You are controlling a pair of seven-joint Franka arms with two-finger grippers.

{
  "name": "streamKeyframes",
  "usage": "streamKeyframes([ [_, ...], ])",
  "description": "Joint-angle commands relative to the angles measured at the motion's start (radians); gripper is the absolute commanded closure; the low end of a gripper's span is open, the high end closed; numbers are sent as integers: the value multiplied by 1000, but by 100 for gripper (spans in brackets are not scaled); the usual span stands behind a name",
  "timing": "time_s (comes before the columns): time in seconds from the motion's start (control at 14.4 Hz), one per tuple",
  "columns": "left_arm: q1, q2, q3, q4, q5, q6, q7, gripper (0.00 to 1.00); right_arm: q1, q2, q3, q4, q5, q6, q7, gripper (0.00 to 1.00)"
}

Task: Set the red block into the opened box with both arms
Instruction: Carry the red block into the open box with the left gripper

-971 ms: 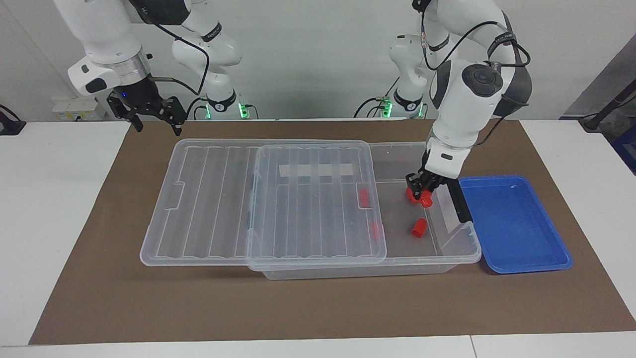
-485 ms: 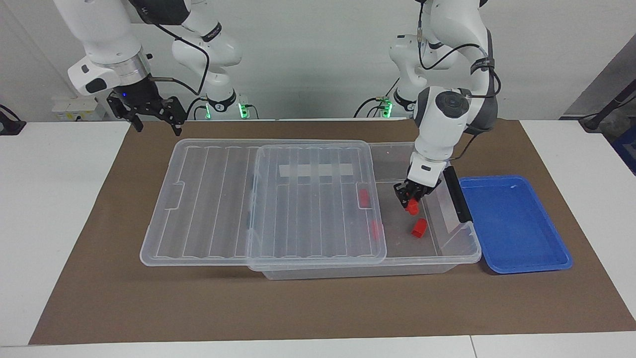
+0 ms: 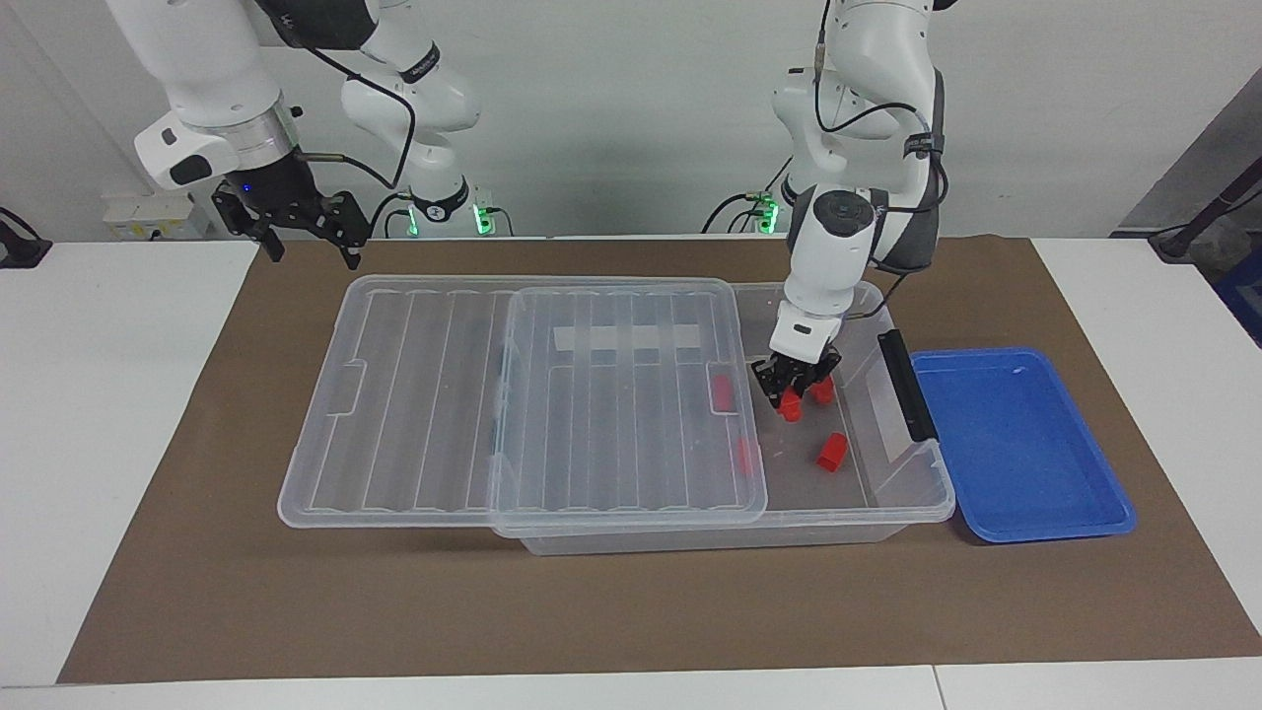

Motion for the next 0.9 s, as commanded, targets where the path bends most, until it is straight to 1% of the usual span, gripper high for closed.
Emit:
streamKeyframes([
  [0.0, -5, 23, 14, -26, 26, 72, -22, 97, -14, -12, 7, -14, 18, -1, 8, 0],
  [0.28, -4, 77, 16, -30, 47, 125, -24, 97, -20, -14, 2, -14, 18, -9, 8, 0],
  [0.62, -2, 85, 16, -33, 47, 138, -24, 97, -17, -14, 2, -12, 18, 2, 8, 0],
  [0.69, -2, 85, 17, -33, 47, 138, -24, 96, -17, -14, 2, -12, 18, 2, 8, 0],
  [0.76, -2, 85, 17, -33, 47, 138, -24, 83, -17, -15, 2, -15, 18, 0, 10, 0],
  [0.83, -2, 85, 17, -33, 47, 138, -24, 49, -17, -15, 2, -15, 18, 2, 10, 0],
])
